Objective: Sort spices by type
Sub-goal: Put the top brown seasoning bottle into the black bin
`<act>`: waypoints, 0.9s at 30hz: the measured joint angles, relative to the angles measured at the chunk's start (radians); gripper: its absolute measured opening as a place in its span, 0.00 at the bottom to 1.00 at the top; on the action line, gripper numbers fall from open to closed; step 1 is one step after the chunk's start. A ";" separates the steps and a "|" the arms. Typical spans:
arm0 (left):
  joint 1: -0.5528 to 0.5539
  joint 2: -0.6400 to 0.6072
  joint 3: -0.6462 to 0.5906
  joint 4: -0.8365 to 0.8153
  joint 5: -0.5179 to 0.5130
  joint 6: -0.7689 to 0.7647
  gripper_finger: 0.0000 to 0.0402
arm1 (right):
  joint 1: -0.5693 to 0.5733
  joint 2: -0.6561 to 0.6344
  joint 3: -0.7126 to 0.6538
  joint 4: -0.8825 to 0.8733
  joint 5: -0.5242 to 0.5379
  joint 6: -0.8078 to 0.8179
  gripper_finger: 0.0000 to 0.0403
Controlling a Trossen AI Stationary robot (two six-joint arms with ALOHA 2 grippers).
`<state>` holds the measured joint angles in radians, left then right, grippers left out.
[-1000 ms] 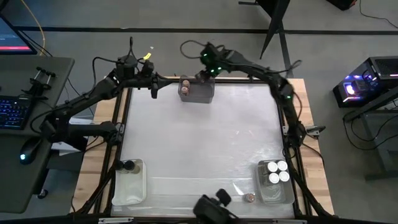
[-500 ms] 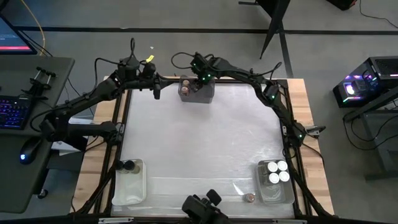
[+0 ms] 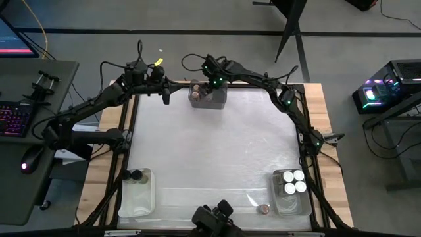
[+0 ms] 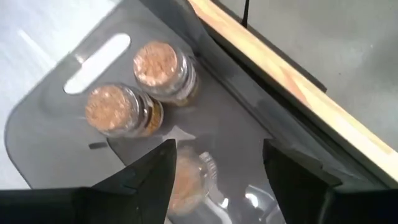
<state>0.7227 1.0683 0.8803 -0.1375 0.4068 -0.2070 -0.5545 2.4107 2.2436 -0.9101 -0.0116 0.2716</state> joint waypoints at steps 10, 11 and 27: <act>0.000 0.000 0.000 -0.003 -0.001 0.000 0.00 | -0.022 -0.034 0.092 -0.091 -0.010 -0.114 0.55; 0.000 0.000 0.000 -0.004 -0.002 0.002 0.00 | -0.026 -0.049 0.072 -0.109 -0.028 -0.121 0.52; 0.000 0.000 0.000 -0.032 -0.031 0.026 0.00 | 0.013 -0.069 -0.149 -0.017 -0.007 -0.092 0.01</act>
<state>0.7227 1.0687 0.8803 -0.1694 0.3759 -0.1811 -0.5414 2.3417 2.0945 -0.9267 -0.0190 0.1797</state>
